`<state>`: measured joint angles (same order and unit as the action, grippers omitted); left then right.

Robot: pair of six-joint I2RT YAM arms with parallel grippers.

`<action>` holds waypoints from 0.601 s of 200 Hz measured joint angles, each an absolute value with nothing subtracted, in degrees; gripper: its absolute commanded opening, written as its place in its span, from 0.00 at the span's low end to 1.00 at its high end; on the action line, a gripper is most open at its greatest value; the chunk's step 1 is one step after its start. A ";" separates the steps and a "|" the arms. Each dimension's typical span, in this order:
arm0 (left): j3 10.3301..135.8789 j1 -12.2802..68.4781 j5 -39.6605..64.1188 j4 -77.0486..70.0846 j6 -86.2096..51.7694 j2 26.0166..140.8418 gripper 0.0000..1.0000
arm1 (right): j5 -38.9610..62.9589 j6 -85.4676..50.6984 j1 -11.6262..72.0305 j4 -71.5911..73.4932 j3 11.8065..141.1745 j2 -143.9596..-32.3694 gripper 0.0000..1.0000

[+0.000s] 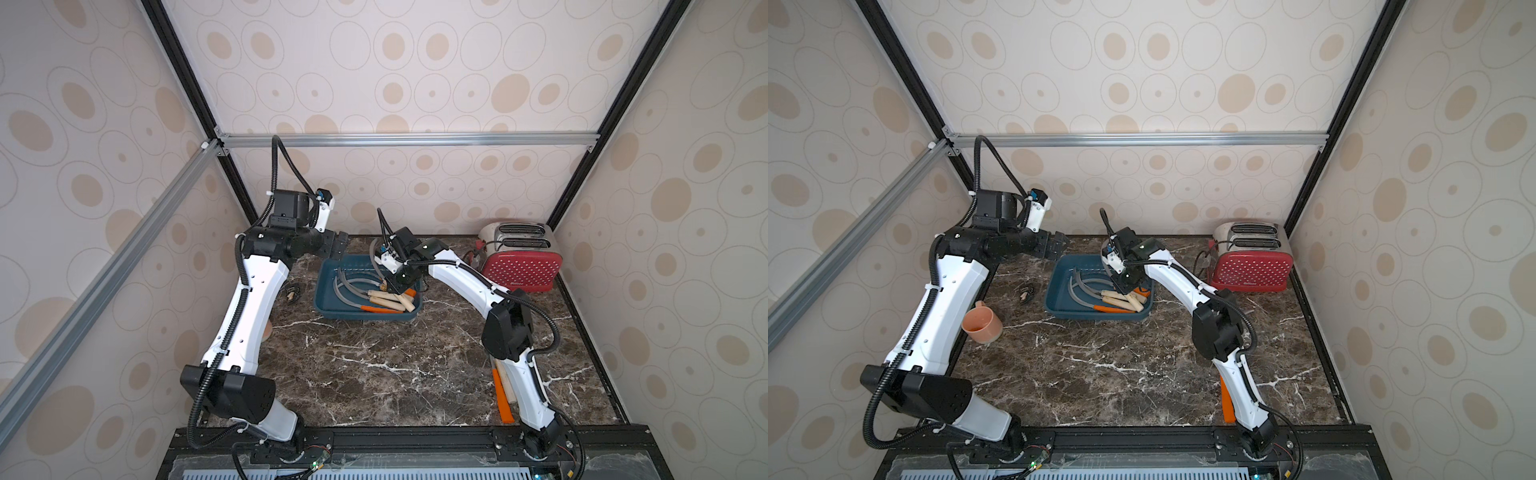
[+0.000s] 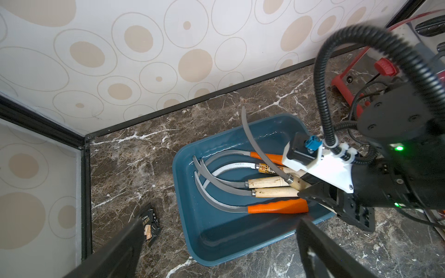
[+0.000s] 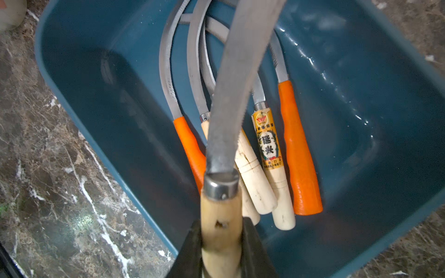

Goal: Put small sickles into storage boxes
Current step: Place the sickle in the storage box.

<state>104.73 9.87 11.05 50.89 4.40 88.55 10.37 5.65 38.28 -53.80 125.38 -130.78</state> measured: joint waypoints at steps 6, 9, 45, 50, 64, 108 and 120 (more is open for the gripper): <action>104.73 9.87 11.05 50.87 4.49 88.55 0.99 | 10.31 6.02 38.33 -53.67 125.40 -131.04 0.09; 104.73 9.87 11.05 50.87 4.56 88.55 0.99 | 10.26 6.24 38.35 -53.56 125.40 -131.17 0.09; 104.73 9.87 11.00 50.85 5.26 88.66 0.99 | 7.64 8.78 39.51 -52.49 126.48 -133.16 0.09; 104.73 9.87 11.03 50.85 5.34 88.71 0.99 | 7.05 9.28 39.81 -52.56 127.11 -133.75 0.09; 104.73 9.87 11.00 50.85 5.39 88.77 0.99 | 5.50 10.48 40.71 -52.56 128.99 -135.44 0.10; 104.79 9.87 11.00 50.85 5.41 88.84 0.99 | 0.56 14.85 43.59 -53.69 136.70 -141.38 0.11; 104.79 9.87 10.92 50.87 5.48 88.84 0.99 | -0.78 16.19 44.27 -54.00 138.17 -142.61 0.11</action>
